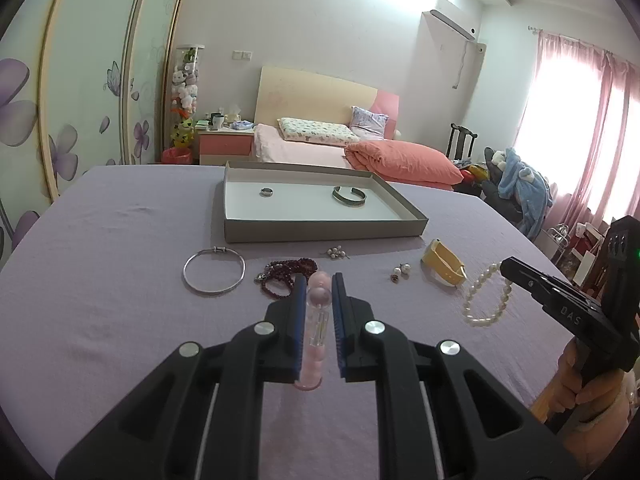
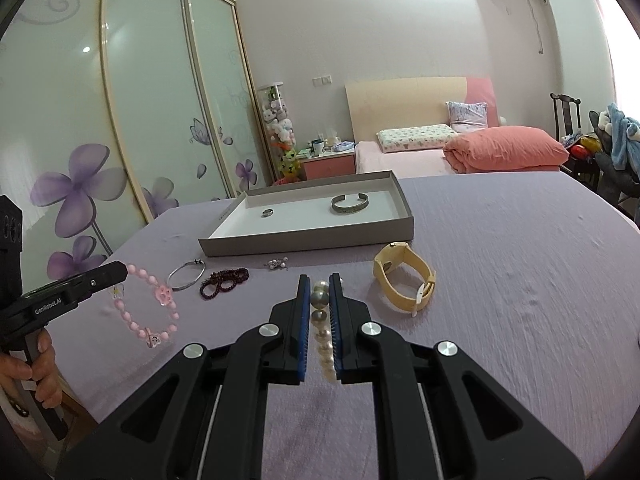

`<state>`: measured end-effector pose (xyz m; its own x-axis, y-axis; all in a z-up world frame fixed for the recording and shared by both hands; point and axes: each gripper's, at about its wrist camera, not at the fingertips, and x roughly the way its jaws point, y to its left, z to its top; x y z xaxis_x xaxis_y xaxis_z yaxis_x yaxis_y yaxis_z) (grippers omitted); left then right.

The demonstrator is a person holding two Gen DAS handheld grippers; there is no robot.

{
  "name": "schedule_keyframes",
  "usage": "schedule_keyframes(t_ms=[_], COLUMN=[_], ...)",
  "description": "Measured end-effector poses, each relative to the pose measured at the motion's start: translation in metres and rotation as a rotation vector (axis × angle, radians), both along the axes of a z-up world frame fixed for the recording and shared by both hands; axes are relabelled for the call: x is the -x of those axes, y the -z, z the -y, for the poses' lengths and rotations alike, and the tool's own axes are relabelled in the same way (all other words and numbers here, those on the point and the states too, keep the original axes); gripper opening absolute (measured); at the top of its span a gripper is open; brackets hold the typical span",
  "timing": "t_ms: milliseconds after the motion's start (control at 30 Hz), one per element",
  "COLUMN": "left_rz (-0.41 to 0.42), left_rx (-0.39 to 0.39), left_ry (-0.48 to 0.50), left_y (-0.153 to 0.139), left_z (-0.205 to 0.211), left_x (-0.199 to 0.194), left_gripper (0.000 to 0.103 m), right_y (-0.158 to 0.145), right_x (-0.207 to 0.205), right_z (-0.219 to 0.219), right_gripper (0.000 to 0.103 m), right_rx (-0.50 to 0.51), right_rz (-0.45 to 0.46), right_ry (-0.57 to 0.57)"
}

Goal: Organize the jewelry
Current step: 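Lift both bracelets and carry them toward the grey tray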

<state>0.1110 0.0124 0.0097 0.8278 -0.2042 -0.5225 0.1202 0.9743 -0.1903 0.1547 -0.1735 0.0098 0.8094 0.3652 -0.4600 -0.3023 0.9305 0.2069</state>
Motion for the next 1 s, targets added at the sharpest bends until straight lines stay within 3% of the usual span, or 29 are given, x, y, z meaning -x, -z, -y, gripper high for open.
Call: schedule_keyframes(t_ms=[567, 833, 1000], left_rz=[0.033, 0.111, 0.157], left_rx=[-0.002, -0.029, -0.028], left_ry=[-0.016, -0.039, -0.050], left_y=[-0.011, -0.032, -0.044], left_z=[-0.001, -0.001, -0.001], left_x=[-0.011, -0.045, -0.083], left_gripper=[0.013, 0.013, 0.013], right_y=[-0.018, -0.047, -0.059], right_x=[-0.012, -0.041, -0.080], right_z=[-0.007, -0.021, -0.031], right_gripper=[0.010, 0.010, 0.010], right_rx=[-0.009, -0.011, -0.020], right_rz=[0.071, 0.179, 0.211], right_ry=[-0.003, -0.005, 0.011])
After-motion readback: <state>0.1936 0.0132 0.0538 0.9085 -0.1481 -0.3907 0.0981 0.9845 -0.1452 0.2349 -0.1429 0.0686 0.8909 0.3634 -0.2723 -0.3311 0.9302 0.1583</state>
